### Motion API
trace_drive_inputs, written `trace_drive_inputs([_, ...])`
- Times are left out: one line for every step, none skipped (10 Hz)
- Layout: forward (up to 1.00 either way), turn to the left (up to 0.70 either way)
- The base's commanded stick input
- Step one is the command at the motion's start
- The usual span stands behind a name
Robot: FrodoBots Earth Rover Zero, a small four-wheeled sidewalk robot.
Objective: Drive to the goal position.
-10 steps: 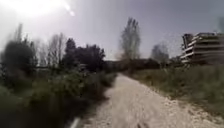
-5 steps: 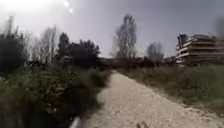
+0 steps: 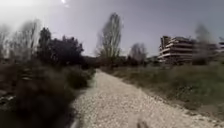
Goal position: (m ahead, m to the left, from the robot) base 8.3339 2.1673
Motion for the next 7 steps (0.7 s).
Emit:
trace_drive_inputs([1.00, 0.00])
trace_drive_inputs([1.00, 0.00])
trace_drive_inputs([1.00, 0.00])
trace_drive_inputs([1.00, 0.00])
trace_drive_inputs([1.00, 0.00])
trace_drive_inputs([1.00, 0.00])
trace_drive_inputs([1.00, 0.00])
